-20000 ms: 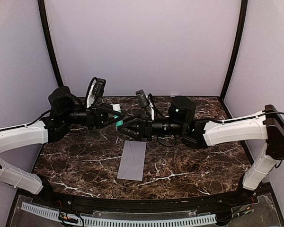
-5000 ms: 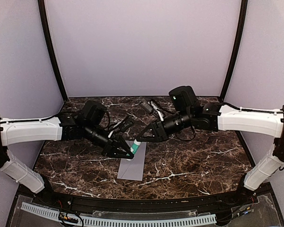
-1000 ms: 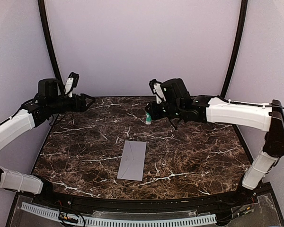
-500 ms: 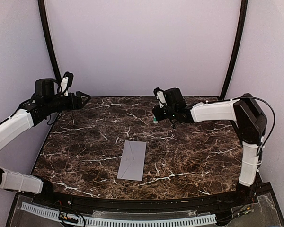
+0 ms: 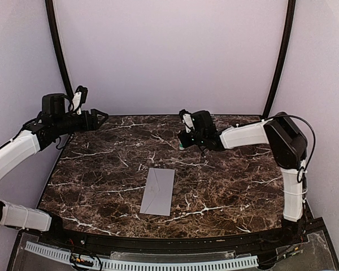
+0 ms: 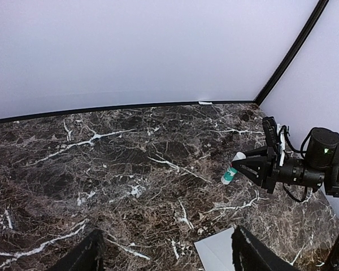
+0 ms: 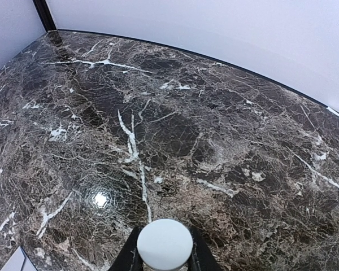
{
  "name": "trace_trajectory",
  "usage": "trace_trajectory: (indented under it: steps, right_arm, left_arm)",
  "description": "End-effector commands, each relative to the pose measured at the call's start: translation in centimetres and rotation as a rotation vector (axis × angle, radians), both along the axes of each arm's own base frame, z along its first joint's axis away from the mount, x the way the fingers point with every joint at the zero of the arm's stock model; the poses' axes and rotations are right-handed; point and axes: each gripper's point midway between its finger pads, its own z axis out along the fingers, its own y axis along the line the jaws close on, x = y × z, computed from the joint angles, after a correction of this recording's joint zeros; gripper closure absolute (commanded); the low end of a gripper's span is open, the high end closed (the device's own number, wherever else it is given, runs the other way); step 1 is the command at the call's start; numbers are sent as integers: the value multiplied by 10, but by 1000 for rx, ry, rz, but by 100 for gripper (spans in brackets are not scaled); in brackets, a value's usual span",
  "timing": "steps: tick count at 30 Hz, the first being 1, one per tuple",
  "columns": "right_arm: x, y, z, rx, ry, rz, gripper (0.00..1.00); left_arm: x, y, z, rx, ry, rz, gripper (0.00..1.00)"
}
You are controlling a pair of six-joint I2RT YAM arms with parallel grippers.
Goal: Place the letter into the envelope and seal it
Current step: Place the solid glue at the center of the board, then reset both arms
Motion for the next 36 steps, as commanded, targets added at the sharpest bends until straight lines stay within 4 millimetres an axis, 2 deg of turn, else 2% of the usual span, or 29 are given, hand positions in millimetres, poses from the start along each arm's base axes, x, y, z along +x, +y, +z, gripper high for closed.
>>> trace_trajectory:
  steps: [1, 10, 17, 26, 29, 34, 36]
  right_arm:
    - [11, 9, 12, 34, -52, 6, 93]
    - [10, 9, -2, 18, -30, 8, 86]
    - [10, 10, -2, 21, -25, 14, 70]
    - [7, 11, 4, 29, -31, 29, 40]
    - [6, 10, 14, 40, -31, 25, 30]
    - [-8, 8, 54, 108, -28, 44, 12]
    - [-13, 5, 71, 120, -33, 49, 8]
  left_arm:
    - [-3, 0, 4, -16, -9, -7, 24]
    - [-4, -1, 6, -19, -12, -10, 24]
    - [-4, -1, 4, -21, -7, -14, 24]
    - [-4, -1, 6, -22, -12, -14, 24]
    - [-4, -2, 6, -25, -11, -17, 24]
    - [-1, -1, 2, -68, 16, 8, 23]
    - [1, 0, -2, -95, 42, 29, 22]
